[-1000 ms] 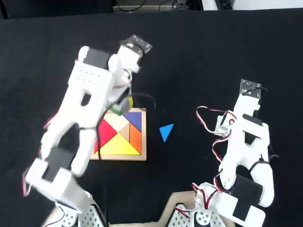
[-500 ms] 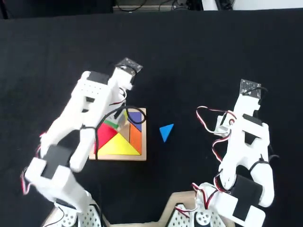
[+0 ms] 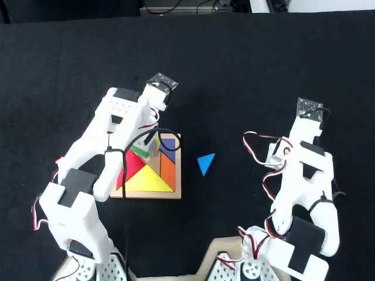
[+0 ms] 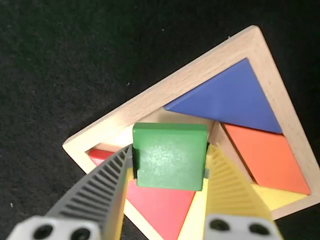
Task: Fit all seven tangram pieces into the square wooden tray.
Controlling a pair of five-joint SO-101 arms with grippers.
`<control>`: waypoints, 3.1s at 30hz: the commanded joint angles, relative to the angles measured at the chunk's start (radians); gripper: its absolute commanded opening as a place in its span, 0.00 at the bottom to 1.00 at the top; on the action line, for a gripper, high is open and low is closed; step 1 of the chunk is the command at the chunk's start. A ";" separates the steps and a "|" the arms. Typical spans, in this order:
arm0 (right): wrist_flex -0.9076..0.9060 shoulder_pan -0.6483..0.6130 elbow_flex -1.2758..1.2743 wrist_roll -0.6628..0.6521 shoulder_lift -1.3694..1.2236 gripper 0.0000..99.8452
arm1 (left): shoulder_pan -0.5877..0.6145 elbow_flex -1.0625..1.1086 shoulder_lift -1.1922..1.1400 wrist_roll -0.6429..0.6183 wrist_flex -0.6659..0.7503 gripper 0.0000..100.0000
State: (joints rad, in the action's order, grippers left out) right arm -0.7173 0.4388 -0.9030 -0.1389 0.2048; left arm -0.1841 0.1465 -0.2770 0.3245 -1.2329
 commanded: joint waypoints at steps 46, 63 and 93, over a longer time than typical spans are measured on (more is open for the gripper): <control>-0.006 -0.018 0.053 -0.009 -0.004 0.01 | -0.021 -0.082 0.018 0.157 -0.101 0.29; -0.006 -0.018 0.053 -0.009 -0.004 0.01 | 0.025 0.016 0.008 0.270 -0.021 0.27; -0.006 -0.018 0.053 -0.009 -0.004 0.01 | 0.082 -0.044 0.011 0.324 0.025 0.27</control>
State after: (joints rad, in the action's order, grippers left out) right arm -0.7173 0.4388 -0.9030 -0.1389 0.2048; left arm -0.1381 0.1496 -0.2770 0.6421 -1.2467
